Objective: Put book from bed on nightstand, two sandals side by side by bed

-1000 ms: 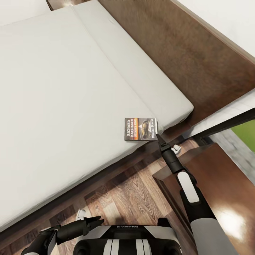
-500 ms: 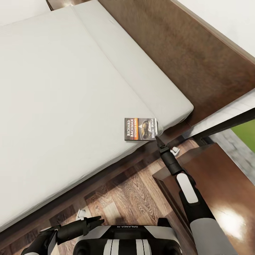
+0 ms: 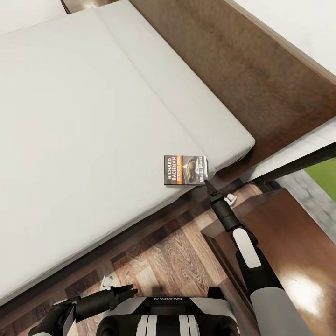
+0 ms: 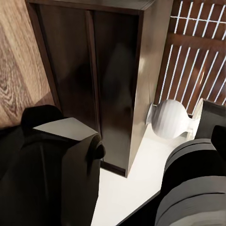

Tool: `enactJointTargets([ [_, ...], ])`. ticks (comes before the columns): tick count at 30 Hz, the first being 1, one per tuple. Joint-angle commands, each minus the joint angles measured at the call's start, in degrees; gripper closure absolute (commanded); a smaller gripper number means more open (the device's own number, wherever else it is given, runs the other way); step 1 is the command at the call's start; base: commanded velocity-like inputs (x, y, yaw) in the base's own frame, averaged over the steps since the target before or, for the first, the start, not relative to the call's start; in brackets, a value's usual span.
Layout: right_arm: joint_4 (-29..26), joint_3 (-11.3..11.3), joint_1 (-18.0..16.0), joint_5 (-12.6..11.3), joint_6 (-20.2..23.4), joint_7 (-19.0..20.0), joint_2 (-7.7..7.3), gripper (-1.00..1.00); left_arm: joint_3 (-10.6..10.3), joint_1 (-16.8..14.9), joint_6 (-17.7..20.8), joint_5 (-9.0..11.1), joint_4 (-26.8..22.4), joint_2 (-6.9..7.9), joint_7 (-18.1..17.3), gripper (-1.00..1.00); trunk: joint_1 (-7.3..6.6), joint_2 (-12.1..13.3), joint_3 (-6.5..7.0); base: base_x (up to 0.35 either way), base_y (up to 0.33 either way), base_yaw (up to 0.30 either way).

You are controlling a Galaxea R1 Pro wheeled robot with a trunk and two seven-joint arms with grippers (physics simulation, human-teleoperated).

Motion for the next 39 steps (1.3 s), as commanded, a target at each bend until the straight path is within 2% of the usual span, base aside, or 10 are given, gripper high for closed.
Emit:
enactJointTargets([
  [1,0.01,-0.18,-0.02,-0.59,0.58,0.17,0.06,-1.0,0.48,-0.05,0.6,-0.61,-0.04,-0.06,-0.38,-1.0,0.0,-0.01,-0.02,0.0,0.0,0.0],
  [39,0.01,-0.17,-0.02,-0.52,0.58,0.17,0.06,-1.0,0.48,-0.05,0.53,-0.46,-0.04,0.05,-0.45,-1.0,0.0,-0.01,-0.02,0.0,0.006,0.0],
])
